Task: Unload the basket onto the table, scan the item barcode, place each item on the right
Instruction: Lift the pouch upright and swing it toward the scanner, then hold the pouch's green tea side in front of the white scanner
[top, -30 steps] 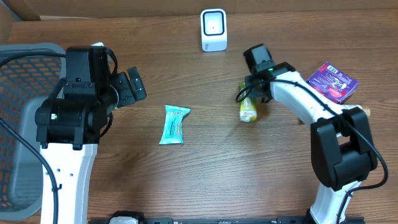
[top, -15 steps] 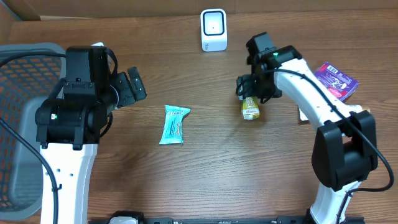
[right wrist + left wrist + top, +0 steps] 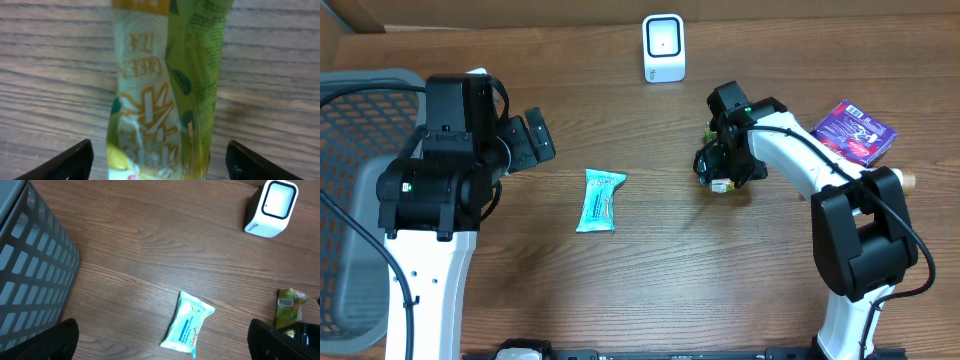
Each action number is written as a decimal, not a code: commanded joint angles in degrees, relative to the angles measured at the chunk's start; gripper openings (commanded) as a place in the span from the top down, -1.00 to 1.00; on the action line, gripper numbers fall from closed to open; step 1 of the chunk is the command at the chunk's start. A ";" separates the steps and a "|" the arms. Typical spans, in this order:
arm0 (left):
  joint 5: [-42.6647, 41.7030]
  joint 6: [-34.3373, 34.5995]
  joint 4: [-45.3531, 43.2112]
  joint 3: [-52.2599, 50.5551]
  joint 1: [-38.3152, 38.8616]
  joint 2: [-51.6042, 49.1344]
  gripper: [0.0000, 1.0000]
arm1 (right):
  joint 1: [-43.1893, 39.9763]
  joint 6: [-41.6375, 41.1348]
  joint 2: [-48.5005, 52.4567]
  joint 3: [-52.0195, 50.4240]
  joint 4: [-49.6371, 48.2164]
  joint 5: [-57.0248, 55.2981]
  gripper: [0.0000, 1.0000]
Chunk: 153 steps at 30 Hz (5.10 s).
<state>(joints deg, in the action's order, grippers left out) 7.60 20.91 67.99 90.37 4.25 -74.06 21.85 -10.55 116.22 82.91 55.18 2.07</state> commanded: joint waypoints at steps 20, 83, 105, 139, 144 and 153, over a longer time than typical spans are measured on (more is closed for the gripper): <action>0.70 0.55 -0.04 0.44 -0.11 -0.20 -0.99 | -0.17 0.59 -0.17 1.68 -0.87 1.73 0.67; 0.70 0.55 -0.04 0.44 -0.11 -0.20 -0.99 | 12.02 15.65 4.66 54.97 13.49 -36.00 0.78; 0.70 0.55 -0.02 0.44 -0.11 -0.20 -0.99 | 5.25 26.99 22.27 53.96 -15.80 -45.75 0.93; 0.70 0.55 -0.04 0.44 -0.11 -0.20 -0.99 | 4.17 52.81 29.00 53.96 -26.71 -43.71 0.93; 0.70 0.52 -0.02 0.44 -0.11 -0.20 -0.99 | 4.57 52.83 29.05 53.96 -22.77 -43.54 0.93; 0.70 0.55 -0.02 0.44 -0.11 -0.20 -0.99 | 5.55 52.57 29.05 53.96 -21.57 -43.52 0.93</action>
<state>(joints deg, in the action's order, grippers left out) 7.60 20.88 67.99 90.37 4.25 -74.06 26.68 43.11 146.56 135.63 34.39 -40.69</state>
